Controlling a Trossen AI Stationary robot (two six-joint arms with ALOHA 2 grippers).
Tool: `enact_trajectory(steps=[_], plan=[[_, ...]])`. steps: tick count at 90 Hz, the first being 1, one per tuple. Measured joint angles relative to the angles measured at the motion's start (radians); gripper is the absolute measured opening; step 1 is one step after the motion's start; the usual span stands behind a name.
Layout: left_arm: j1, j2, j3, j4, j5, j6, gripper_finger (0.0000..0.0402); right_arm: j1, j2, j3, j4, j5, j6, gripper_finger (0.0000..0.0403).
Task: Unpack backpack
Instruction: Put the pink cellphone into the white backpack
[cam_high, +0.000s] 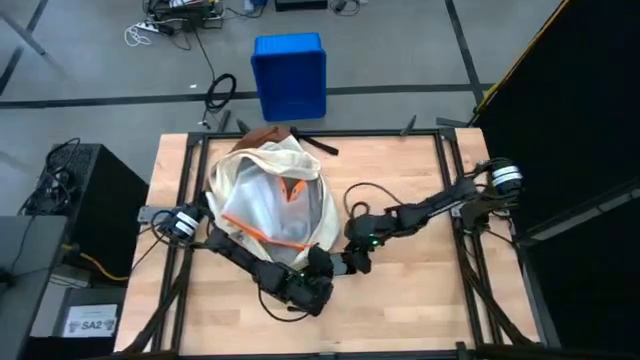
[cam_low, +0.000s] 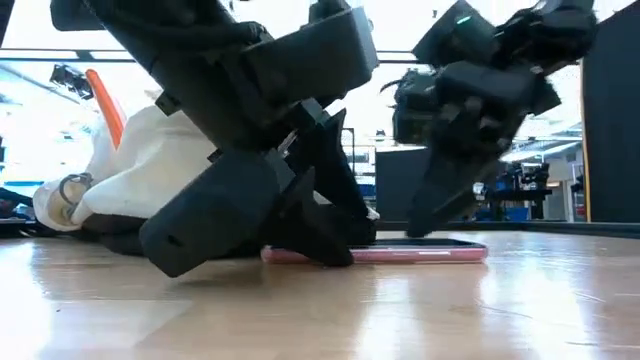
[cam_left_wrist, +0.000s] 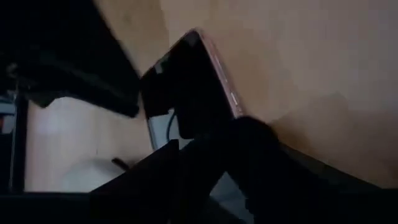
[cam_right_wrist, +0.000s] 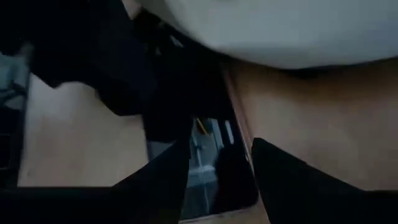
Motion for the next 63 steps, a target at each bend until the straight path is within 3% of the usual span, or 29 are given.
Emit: enact_trajectory(steps=[15,30,47,63], plan=[[0.0,0.0,-0.002,-0.013,-0.01,0.0,0.0213,-0.033,0.127,0.182,-0.232,-0.08,-0.041,0.0163],[0.001,0.002,-0.002,-0.015,-0.017,0.001,0.0213,-0.055,0.144,0.28,-0.378,-0.148,-0.075,0.0167],[0.006,0.003,-0.005,0.0,-0.051,0.0,0.0213,-0.062,0.164,0.295,-0.416,-0.378,-0.031,0.0157],[0.018,0.005,-0.008,0.05,-0.075,0.008,0.0213,-0.028,0.179,0.293,-0.368,-0.495,0.011,0.0142]])
